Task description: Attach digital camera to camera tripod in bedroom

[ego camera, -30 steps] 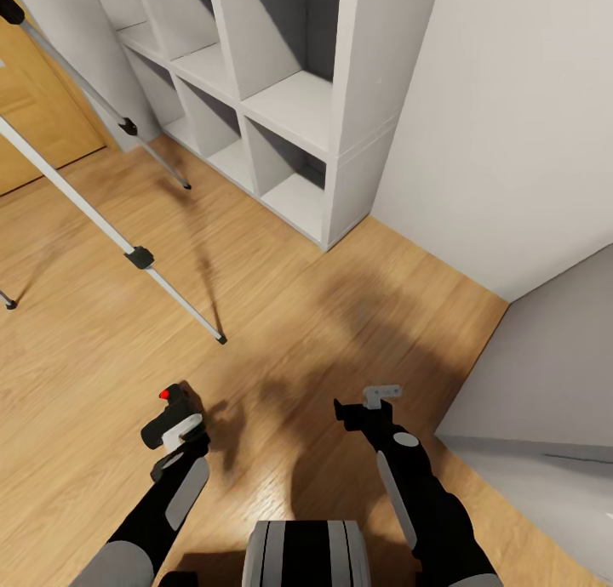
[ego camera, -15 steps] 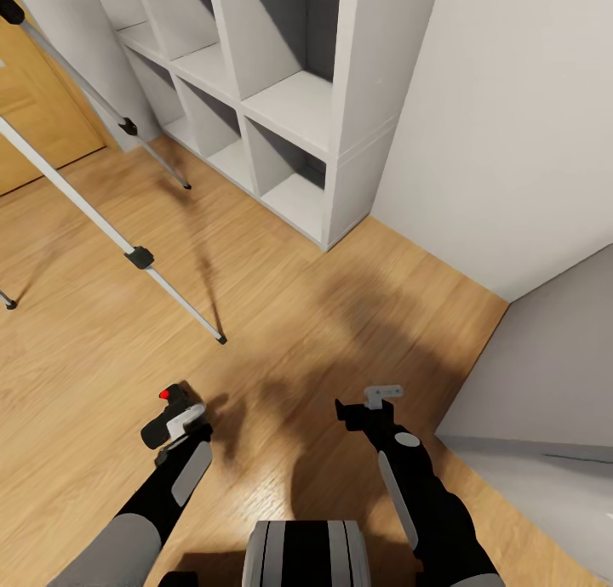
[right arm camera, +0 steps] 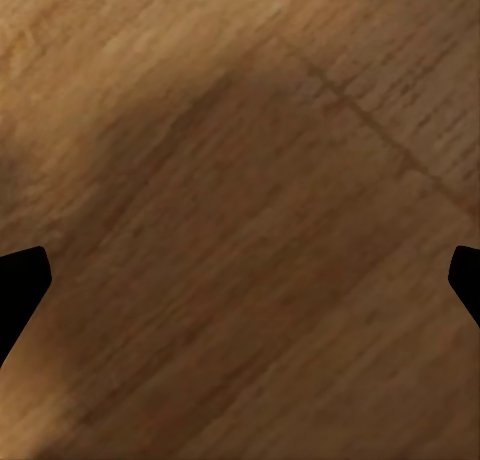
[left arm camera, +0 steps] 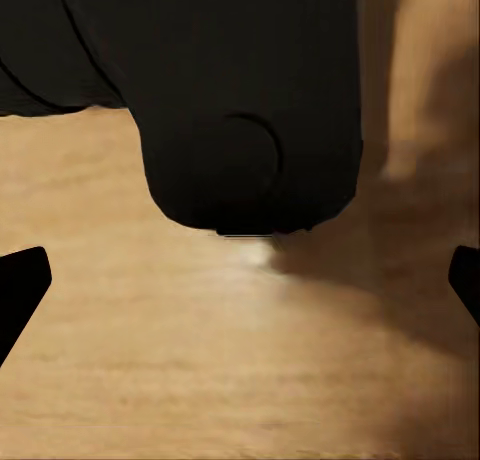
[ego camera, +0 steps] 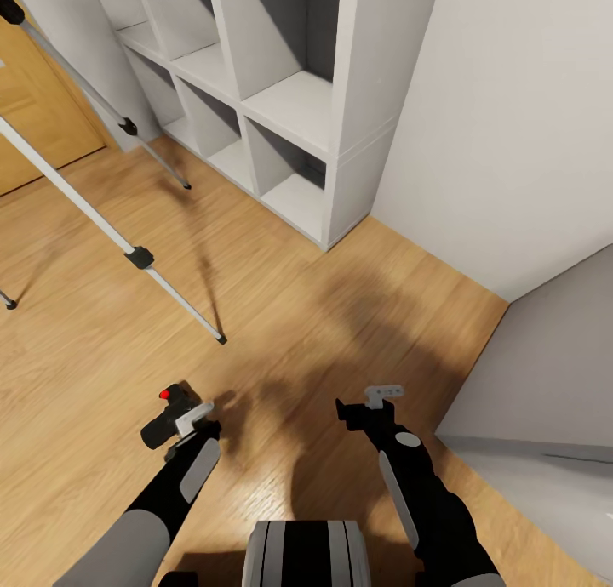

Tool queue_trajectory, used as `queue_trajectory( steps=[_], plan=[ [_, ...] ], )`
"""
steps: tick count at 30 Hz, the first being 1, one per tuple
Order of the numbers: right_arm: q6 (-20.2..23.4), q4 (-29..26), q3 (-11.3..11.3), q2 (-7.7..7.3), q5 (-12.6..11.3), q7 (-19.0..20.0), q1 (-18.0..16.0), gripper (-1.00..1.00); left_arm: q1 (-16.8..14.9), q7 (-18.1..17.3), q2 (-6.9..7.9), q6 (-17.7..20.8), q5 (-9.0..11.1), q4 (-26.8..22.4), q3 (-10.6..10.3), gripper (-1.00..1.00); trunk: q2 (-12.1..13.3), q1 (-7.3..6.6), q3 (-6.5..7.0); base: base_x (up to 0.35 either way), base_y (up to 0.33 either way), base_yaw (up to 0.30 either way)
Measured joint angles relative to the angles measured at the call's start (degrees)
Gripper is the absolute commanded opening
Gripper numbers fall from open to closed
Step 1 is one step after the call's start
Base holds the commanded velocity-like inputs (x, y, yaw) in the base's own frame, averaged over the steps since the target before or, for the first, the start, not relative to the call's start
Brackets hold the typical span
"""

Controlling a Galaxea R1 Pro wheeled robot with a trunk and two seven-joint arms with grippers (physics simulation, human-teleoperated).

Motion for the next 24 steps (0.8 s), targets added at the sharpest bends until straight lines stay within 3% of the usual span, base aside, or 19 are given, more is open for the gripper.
queue_trajectory(
  steps=[5, 24],
  plan=[
    [0.0, 0.0, 0.0, -0.07, 0.0, 0.0, 0.0, 1.00, 0.0, 0.2, -0.77, -0.1, 0.0, -0.3, 0.0, 1.00, 0.0, 0.00, 0.00, 0.000, 0.000, 0.000],
    [0.0, 0.1, -0.1, -0.09, 0.0, 0.0, 0.0, 1.00, 0.0, -0.6, -0.89, -1.2, -0.3, -0.9, 0.0, 1.00, 0.0, 0.00, 0.00, 0.000, 0.000, 0.000]
  ],
)
